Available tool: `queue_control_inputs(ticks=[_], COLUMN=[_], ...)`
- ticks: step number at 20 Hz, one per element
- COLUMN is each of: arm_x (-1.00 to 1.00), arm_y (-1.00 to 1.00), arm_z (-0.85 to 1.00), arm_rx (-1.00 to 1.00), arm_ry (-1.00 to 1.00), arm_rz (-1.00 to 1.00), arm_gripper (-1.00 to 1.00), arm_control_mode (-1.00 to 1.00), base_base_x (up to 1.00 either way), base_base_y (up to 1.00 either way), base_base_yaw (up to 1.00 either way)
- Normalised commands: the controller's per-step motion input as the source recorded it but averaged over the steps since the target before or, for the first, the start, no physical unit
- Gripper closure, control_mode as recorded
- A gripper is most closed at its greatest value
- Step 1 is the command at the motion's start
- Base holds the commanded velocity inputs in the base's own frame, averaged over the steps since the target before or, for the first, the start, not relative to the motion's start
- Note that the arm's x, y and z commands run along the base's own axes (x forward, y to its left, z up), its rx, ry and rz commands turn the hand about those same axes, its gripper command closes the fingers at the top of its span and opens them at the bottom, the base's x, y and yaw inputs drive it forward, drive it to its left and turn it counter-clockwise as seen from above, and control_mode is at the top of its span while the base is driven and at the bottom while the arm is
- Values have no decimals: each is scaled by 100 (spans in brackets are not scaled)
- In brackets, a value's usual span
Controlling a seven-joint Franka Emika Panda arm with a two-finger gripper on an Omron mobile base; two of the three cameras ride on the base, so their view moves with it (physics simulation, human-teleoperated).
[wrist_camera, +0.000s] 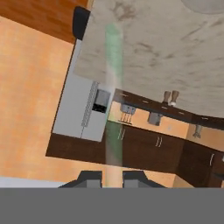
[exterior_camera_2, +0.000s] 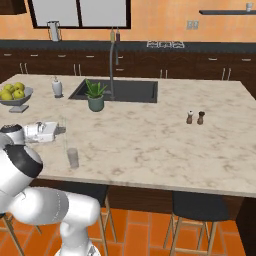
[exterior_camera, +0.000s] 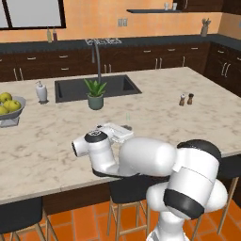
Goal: Take a straw from the drawer in front and place it inside the glass cup on the dining counter.
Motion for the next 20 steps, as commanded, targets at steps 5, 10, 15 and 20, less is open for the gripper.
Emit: queue_control_inputs(ticks=[5,10,15,20], arm_x=[1,25,6,0], arm_y=[-7,-7,-3,0], arm_z=[-40,-11,0,-15], arm_rx=[1,3,0,0], arm_ry=[-6,-4,-2,-11], arm_rz=[-6,-1,0,0], arm_gripper=[100,100,100,100], arm_control_mode=[-100,-100,-100,-100], base_base_x=[0,0,0,0], base_base_y=[0,0,0,0], base_base_yaw=[0,0,0,0])
